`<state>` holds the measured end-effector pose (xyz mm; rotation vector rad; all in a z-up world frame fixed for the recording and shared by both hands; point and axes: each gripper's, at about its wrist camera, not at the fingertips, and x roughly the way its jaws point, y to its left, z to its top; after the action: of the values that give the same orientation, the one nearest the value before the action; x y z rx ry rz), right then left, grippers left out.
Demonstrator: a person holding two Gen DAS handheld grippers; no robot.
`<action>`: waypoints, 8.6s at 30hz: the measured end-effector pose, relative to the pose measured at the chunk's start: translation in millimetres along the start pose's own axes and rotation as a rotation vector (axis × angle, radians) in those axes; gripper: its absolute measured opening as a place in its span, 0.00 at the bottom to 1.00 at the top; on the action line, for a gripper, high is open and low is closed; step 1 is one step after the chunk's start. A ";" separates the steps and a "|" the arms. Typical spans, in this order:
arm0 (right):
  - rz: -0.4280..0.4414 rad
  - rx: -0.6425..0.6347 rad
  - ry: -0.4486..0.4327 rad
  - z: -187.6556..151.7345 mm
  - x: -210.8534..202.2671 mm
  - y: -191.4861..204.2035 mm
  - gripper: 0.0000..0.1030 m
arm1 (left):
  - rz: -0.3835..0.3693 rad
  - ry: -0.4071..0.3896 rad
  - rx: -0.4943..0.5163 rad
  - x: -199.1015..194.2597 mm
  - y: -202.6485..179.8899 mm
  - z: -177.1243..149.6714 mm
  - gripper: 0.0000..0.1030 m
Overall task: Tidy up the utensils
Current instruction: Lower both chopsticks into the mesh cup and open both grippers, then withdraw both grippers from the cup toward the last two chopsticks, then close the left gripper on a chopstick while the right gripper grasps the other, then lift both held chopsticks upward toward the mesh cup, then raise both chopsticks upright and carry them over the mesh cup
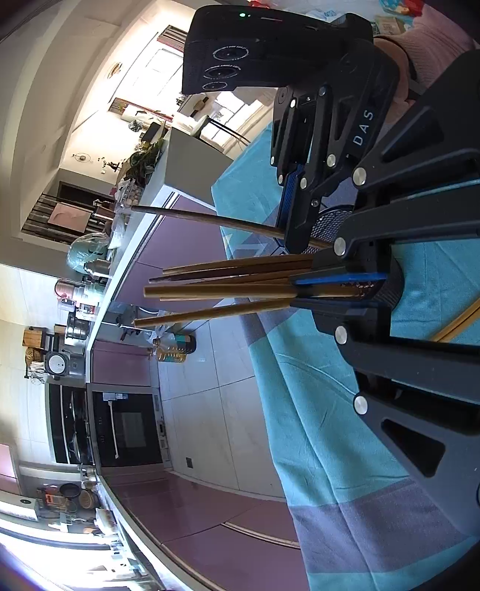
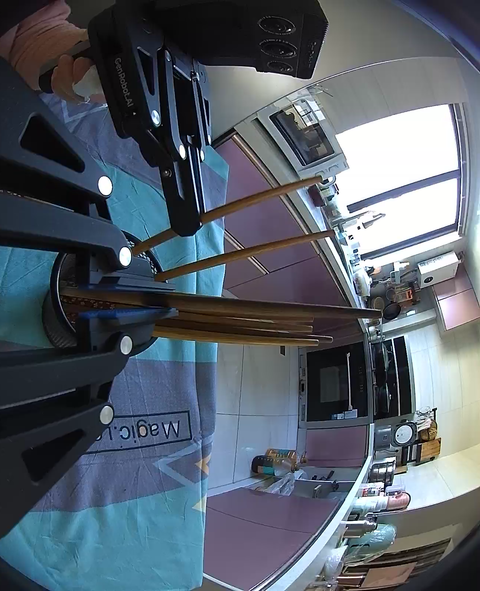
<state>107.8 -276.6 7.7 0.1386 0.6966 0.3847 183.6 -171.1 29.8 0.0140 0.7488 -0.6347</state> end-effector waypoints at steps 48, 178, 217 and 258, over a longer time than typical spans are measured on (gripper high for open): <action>0.080 -0.141 0.256 -122.8 38.8 85.1 0.38 | 0.332 -0.064 -0.121 -77.4 62.4 -153.5 0.84; 0.034 -0.084 0.226 -108.9 55.5 67.8 0.05 | 0.182 0.188 -0.136 21.9 29.4 -168.4 0.07; 0.098 -0.081 0.078 -89.1 -4.9 61.7 0.06 | 0.138 0.065 -0.145 -52.5 39.1 -161.2 0.07; 0.140 -0.129 0.039 -88.2 -22.9 71.3 0.05 | 0.029 0.020 -0.097 -72.0 16.9 -147.2 0.07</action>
<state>13.3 -220.1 -27.9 0.0583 0.7001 0.5663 60.0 -85.0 -36.9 -0.0581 0.7966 -0.5713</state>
